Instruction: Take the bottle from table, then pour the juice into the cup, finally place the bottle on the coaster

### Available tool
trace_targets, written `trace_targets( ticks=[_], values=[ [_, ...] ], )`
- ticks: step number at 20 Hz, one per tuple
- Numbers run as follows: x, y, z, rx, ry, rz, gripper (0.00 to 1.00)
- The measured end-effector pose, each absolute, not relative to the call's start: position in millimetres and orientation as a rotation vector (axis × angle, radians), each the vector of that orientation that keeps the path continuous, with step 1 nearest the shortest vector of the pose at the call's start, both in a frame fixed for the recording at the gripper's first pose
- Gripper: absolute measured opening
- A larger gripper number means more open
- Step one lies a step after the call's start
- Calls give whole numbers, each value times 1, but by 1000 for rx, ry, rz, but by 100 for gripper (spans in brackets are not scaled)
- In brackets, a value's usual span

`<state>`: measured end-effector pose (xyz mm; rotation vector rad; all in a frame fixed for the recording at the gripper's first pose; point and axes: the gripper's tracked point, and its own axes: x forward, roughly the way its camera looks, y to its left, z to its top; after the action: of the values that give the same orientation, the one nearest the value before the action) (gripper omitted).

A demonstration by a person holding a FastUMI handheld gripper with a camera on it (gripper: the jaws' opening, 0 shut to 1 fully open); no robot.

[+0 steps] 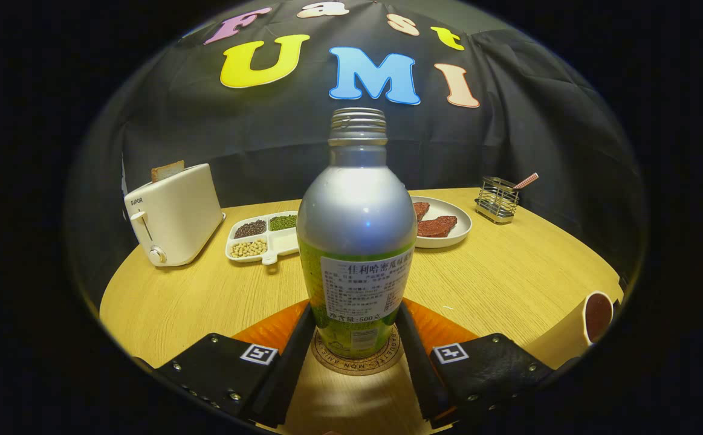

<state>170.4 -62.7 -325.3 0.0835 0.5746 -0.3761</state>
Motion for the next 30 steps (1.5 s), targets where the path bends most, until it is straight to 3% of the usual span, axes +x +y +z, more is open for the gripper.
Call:
trace_targets(
  ticks=[2, 5, 11, 30],
  values=[
    [170, -58, -329, 84, 589, -361, 80],
    [163, -60, -326, 63, 586, -356, 99],
    [144, -49, -293, 82, 527, -307, 99],
    [54, -38, -82, 88, 223, -198, 98]
  ],
)
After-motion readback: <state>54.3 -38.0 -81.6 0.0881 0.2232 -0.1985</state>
